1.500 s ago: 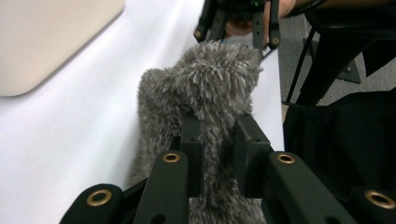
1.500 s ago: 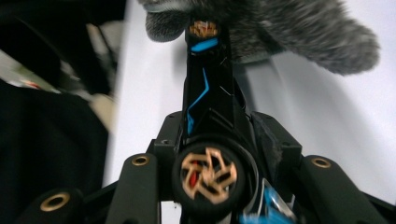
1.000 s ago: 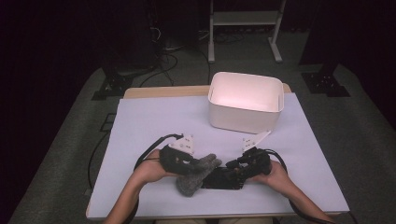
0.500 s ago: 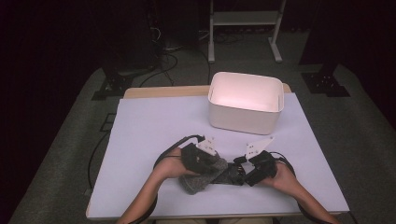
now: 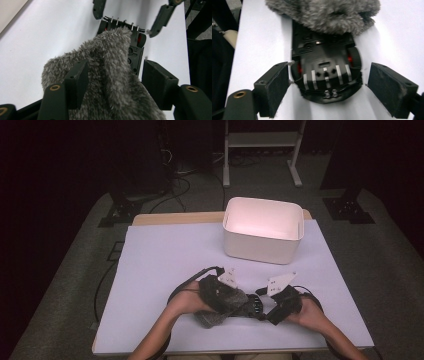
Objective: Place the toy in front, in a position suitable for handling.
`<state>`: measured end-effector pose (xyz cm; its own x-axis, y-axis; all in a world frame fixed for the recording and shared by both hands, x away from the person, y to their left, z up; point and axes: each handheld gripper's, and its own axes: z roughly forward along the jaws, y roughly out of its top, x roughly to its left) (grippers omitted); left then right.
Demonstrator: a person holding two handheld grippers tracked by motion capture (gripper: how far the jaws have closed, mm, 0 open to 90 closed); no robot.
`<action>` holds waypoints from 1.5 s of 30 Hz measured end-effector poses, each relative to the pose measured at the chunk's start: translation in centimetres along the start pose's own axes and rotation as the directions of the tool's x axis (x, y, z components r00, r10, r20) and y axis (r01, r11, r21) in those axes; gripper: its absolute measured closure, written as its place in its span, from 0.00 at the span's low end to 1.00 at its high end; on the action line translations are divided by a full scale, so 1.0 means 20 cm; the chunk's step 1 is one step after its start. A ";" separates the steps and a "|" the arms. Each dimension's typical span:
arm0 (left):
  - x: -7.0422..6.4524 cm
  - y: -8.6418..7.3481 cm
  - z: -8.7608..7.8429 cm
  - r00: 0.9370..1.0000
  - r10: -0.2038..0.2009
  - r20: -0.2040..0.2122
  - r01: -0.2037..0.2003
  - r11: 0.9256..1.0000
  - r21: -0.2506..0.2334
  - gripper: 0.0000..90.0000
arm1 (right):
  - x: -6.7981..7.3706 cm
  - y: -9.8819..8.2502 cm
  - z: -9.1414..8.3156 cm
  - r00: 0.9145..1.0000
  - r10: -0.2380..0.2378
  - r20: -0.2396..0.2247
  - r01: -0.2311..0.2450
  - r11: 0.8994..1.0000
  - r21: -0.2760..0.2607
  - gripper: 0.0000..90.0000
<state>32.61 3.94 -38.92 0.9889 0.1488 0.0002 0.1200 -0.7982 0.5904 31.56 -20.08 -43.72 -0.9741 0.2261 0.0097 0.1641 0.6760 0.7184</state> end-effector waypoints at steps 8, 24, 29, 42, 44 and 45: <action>0.02 -0.02 0.06 1.000 0.026 -0.016 -0.026 0.999 0.027 0.61 | 0.01 -0.01 0.05 1.000 -0.018 0.026 0.017 1.000 0.026 0.17; -0.06 0.09 0.16 0.989 0.131 0.073 -0.130 0.991 -0.020 0.84 | -0.02 -0.01 0.12 1.000 -0.008 -0.017 0.008 1.000 0.008 0.24; -0.05 0.01 0.08 0.993 0.110 0.039 -0.110 0.994 0.019 0.84 | -0.01 -0.03 0.12 0.999 -0.042 -0.008 0.042 0.999 0.015 0.26; 0.07 -0.27 -0.11 0.999 -0.042 -0.034 0.042 0.999 0.017 0.84 | -0.02 0.00 0.12 0.998 -0.054 -0.013 0.054 0.998 0.026 0.26; 0.08 -0.24 -0.10 0.999 -0.037 -0.028 0.037 0.999 0.006 0.84 | -0.02 0.00 0.12 0.998 -0.062 -0.014 0.063 0.997 0.033 0.26; 0.08 -0.21 -0.09 0.999 -0.028 -0.019 0.029 1.000 0.002 0.84 | -0.02 0.01 0.12 0.998 -0.065 -0.015 0.065 0.997 0.034 0.26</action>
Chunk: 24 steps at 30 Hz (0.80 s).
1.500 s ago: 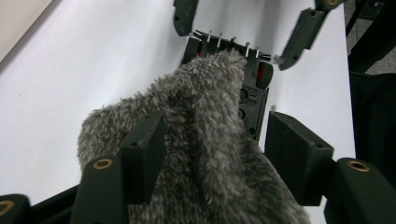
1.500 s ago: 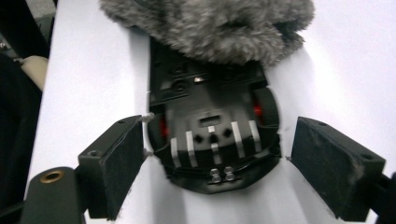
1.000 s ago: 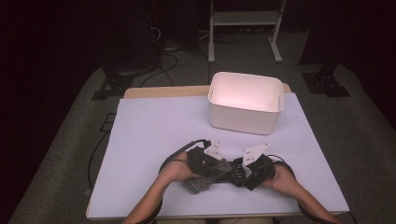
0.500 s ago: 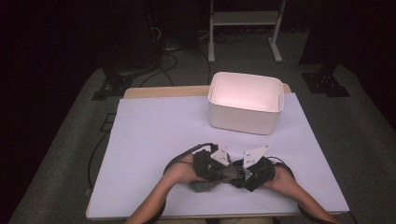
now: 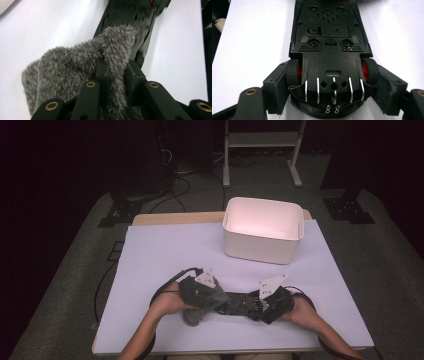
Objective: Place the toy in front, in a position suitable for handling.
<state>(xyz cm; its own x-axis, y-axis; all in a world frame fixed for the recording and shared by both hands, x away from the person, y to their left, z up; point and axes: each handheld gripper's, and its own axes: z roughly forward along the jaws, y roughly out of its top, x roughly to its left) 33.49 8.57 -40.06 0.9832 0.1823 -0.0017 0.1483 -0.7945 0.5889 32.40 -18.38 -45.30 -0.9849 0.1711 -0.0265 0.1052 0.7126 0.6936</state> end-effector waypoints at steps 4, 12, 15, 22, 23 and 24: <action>-0.01 0.11 0.06 0.999 0.031 0.031 -0.031 0.999 -0.013 0.83 | 0.00 0.02 0.00 1.000 -0.017 -0.003 0.017 1.000 0.004 0.26; -0.02 0.18 0.15 0.998 0.045 0.054 -0.046 0.999 0.016 0.83 | 0.00 0.04 0.02 1.000 0.011 -0.019 -0.012 1.000 -0.019 0.25; -0.02 0.16 0.13 0.998 0.039 0.052 -0.040 0.999 0.027 0.83 | -0.01 0.01 0.00 1.000 0.026 -0.011 -0.027 0.999 -0.027 0.23; -0.02 0.16 0.13 0.997 0.038 0.061 -0.040 0.999 0.022 0.83 | -0.01 -0.01 -0.02 0.999 0.037 -0.009 -0.037 0.999 -0.021 0.25; -0.02 0.17 0.13 0.997 0.041 0.064 -0.043 0.999 0.020 0.83 | -0.01 -0.01 -0.01 0.999 0.030 -0.011 -0.030 0.999 -0.021 0.25; -0.03 0.19 0.14 0.996 0.047 0.071 -0.048 0.999 0.015 0.83 | -0.01 0.00 -0.01 1.000 0.025 -0.016 -0.026 0.999 -0.025 0.26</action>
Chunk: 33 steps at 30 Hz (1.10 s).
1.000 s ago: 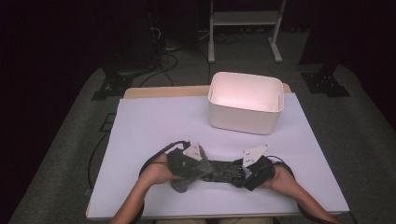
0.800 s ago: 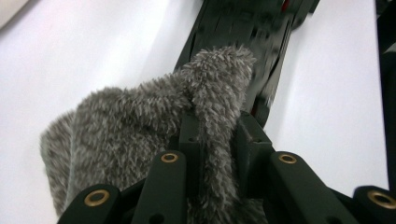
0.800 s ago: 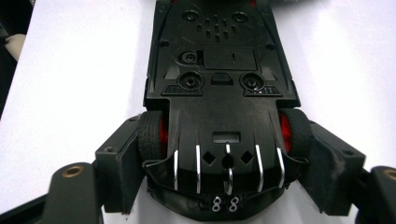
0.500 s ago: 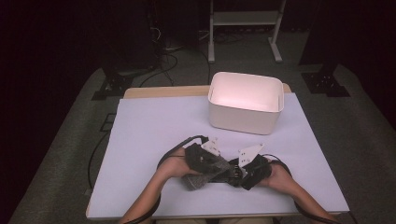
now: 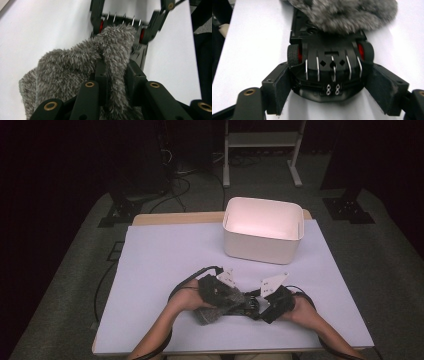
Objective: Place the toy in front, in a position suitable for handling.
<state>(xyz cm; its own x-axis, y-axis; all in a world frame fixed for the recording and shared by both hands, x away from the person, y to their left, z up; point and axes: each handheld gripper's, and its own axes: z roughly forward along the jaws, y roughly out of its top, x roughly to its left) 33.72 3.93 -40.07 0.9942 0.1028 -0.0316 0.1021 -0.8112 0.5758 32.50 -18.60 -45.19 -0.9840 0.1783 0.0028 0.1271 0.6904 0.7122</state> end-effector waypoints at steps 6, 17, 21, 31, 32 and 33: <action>-0.09 0.13 0.05 0.994 0.086 0.066 -0.084 0.996 -0.038 0.83 | 0.01 0.02 0.00 1.000 -0.017 0.009 0.017 1.000 -0.003 0.26; 0.00 0.13 0.04 0.998 0.045 -0.041 -0.043 0.999 0.032 0.83 | 0.01 0.01 0.01 1.000 -0.016 0.005 0.016 1.000 -0.005 0.26; 0.06 0.07 0.01 0.998 0.002 -0.062 0.001 0.999 0.045 0.83 | 0.01 0.01 0.01 1.000 -0.025 0.004 0.025 1.000 0.000 0.26; 0.01 0.11 0.05 0.999 0.021 0.024 -0.021 1.000 -0.007 0.82 | 0.00 0.01 0.02 1.000 -0.024 -0.002 0.025 1.000 0.009 0.26; 0.02 0.10 0.04 1.000 0.018 0.011 -0.018 1.000 0.003 0.82 | 0.00 0.01 0.02 1.000 -0.024 -0.006 0.024 1.000 0.006 0.26; 0.03 0.08 0.02 1.000 0.010 0.000 -0.010 1.000 0.011 0.82 | -0.01 0.00 0.02 1.000 -0.022 -0.012 0.022 1.000 0.002 0.26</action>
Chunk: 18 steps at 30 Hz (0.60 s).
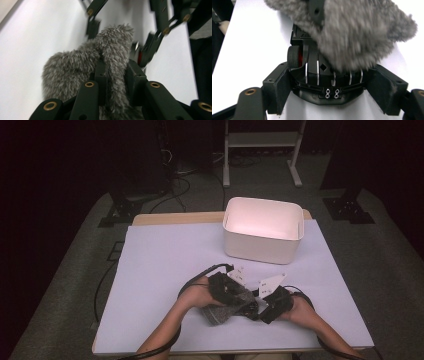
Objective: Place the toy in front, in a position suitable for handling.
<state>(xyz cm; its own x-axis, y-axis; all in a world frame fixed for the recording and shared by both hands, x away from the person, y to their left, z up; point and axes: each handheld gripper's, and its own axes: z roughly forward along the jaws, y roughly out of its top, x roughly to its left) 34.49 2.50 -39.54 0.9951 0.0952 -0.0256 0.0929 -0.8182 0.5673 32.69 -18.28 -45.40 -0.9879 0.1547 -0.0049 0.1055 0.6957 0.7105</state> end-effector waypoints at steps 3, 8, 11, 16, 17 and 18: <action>0.03 -0.08 -0.06 0.999 -0.041 -0.031 0.041 0.999 0.010 0.82 | -0.01 0.00 0.00 1.000 0.000 -0.007 0.000 1.000 -0.001 0.26; 0.03 -0.19 -0.10 0.996 -0.092 -0.009 0.092 0.996 -0.009 0.82 | -0.02 0.00 0.01 1.000 0.001 -0.020 -0.001 1.000 0.016 0.25; 0.02 -0.20 -0.08 0.996 -0.089 0.006 0.089 0.996 -0.019 0.81 | -0.03 0.01 0.00 0.998 0.053 -0.035 -0.052 0.998 0.024 0.25; 0.00 -0.19 -0.07 0.997 -0.076 0.022 0.076 0.997 -0.031 0.81 | -0.05 0.06 -0.03 0.992 0.113 -0.062 -0.110 0.993 0.037 0.19; 0.00 -0.19 -0.06 0.997 -0.076 0.025 0.077 0.996 -0.033 0.81 | -0.05 0.07 -0.03 0.990 0.124 -0.063 -0.122 0.992 0.042 0.18; 0.00 -0.19 -0.06 0.997 -0.072 0.025 0.073 0.997 -0.031 0.81 | -0.06 0.08 -0.03 0.989 0.131 -0.064 -0.128 0.991 0.046 0.18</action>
<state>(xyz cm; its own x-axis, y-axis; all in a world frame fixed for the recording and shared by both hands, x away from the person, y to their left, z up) 34.10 6.29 -40.64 0.9863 0.1398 -0.0875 0.1644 -0.7908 0.5895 33.91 -17.74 -43.78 -0.9709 0.1992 0.1332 0.2362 0.7020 0.6719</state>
